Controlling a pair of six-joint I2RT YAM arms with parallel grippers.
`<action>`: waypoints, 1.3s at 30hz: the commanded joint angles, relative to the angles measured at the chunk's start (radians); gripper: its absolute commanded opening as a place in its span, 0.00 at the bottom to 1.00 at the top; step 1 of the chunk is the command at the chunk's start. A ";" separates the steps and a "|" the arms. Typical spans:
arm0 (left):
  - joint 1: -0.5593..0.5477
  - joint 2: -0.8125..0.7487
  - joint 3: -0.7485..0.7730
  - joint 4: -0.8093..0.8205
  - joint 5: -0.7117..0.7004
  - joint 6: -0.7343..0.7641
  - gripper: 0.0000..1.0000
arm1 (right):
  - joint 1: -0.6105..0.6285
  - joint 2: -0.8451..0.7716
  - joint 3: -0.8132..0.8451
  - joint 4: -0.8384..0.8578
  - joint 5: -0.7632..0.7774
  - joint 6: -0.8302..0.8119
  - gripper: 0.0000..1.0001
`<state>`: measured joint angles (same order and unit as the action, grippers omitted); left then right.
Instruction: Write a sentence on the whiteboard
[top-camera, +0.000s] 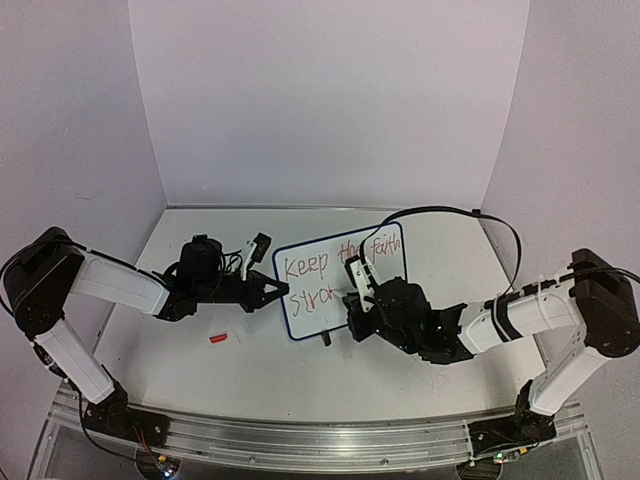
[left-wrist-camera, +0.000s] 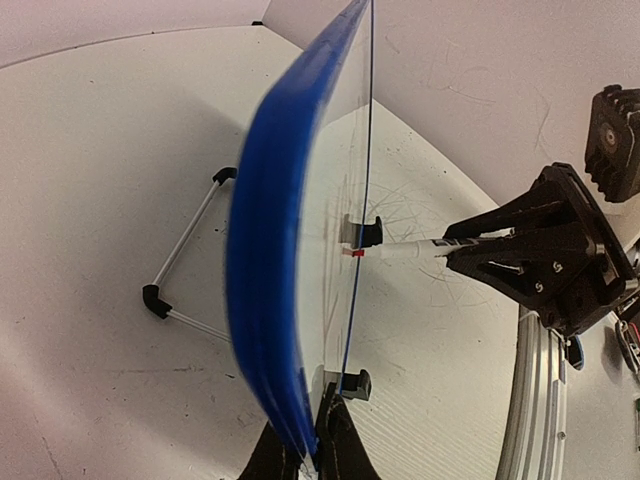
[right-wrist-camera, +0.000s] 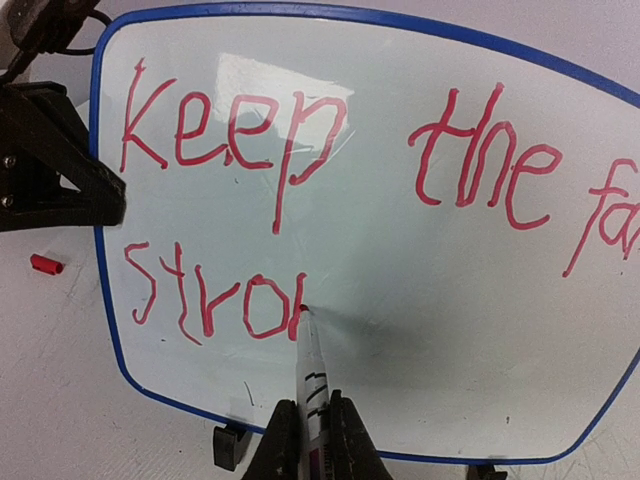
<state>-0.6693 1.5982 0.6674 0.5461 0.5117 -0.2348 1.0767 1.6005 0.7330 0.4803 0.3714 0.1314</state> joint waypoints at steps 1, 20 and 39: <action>0.023 0.000 -0.012 -0.084 -0.168 0.074 0.00 | -0.013 -0.009 0.038 0.036 0.066 0.004 0.00; 0.023 -0.006 -0.015 -0.083 -0.173 0.073 0.00 | -0.012 -0.037 -0.012 -0.038 0.061 0.055 0.00; 0.023 -0.006 -0.015 -0.084 -0.173 0.072 0.00 | -0.011 -0.023 -0.012 -0.066 0.015 0.060 0.00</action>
<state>-0.6689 1.5959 0.6666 0.5407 0.5087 -0.2352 1.0760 1.5929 0.7162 0.4279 0.3765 0.1893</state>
